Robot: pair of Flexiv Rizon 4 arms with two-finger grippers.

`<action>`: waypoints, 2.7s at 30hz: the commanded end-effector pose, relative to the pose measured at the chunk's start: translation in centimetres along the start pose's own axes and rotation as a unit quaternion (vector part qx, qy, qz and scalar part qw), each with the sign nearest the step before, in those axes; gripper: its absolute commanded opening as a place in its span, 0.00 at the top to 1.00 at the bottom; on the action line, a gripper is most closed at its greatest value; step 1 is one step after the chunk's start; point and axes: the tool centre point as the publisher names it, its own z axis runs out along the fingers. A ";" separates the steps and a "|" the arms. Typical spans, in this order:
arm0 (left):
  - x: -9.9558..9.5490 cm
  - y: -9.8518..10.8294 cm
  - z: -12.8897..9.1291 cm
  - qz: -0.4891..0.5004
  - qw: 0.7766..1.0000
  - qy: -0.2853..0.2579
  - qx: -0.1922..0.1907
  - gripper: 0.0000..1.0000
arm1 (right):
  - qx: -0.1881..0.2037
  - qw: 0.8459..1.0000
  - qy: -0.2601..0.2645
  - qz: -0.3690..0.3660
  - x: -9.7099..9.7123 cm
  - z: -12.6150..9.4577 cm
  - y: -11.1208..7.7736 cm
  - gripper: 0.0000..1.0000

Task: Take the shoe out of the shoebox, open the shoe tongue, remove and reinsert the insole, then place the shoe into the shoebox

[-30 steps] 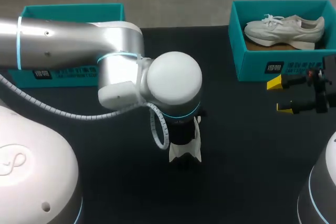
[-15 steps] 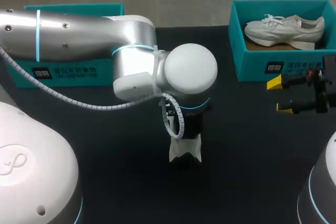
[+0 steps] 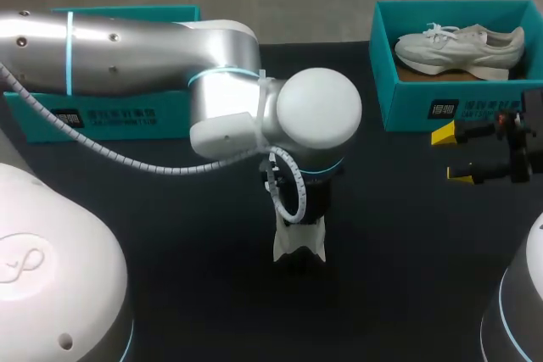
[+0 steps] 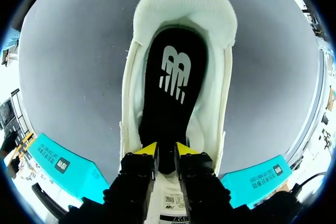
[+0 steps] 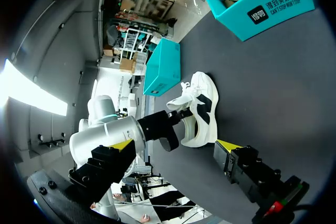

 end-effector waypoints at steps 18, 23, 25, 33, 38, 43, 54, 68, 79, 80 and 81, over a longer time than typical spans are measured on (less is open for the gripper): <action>1.7 0.0 -1.2 -0.017 1.000 0.007 0.003 0.00 | -0.001 1.000 -0.001 0.000 0.0 0.0 -0.1 0.00; 1.7 0.4 -1.8 -0.019 1.000 0.002 -0.002 0.00 | -0.001 1.000 -0.001 0.000 0.0 0.0 -0.1 0.00; 1.7 0.7 -2.1 -0.020 1.000 -0.001 -0.005 0.00 | -0.001 1.000 -0.001 0.000 0.0 0.0 -0.1 0.00; 2.0 2.1 -2.5 -0.024 1.000 -0.003 -0.017 0.00 | -0.001 1.000 -0.001 0.000 0.0 0.0 -0.1 0.00; 2.1 3.0 -2.8 -0.027 0.999 -0.007 -0.020 0.00 | -0.001 1.000 -0.001 0.000 0.0 0.0 -0.1 0.00; 2.0 3.9 -3.6 -0.024 0.999 -0.010 -0.032 0.00 | -0.001 1.000 -0.001 0.000 0.0 0.0 -0.1 0.00; 3.1 7.8 -6.1 -0.029 0.997 -0.006 -0.073 0.00 | -0.001 1.000 -0.001 0.000 0.0 0.0 -0.1 0.00; 3.4 11.5 -8.1 -0.008 0.998 -0.025 -0.056 0.74 | -0.001 1.000 -0.001 0.000 0.0 0.0 -0.1 0.00; 2.9 10.9 -8.1 0.028 0.998 -0.023 0.056 1.00 | -0.001 1.000 -0.001 0.000 0.0 0.0 -0.1 0.00; 2.9 10.9 -7.9 0.032 0.997 -0.020 0.070 1.00 | -0.001 1.000 -0.001 0.000 0.0 0.0 -0.1 0.00; 2.9 10.8 -7.8 0.035 0.995 -0.019 0.089 1.00 | -0.001 1.000 -0.001 0.000 0.0 0.0 -0.1 0.00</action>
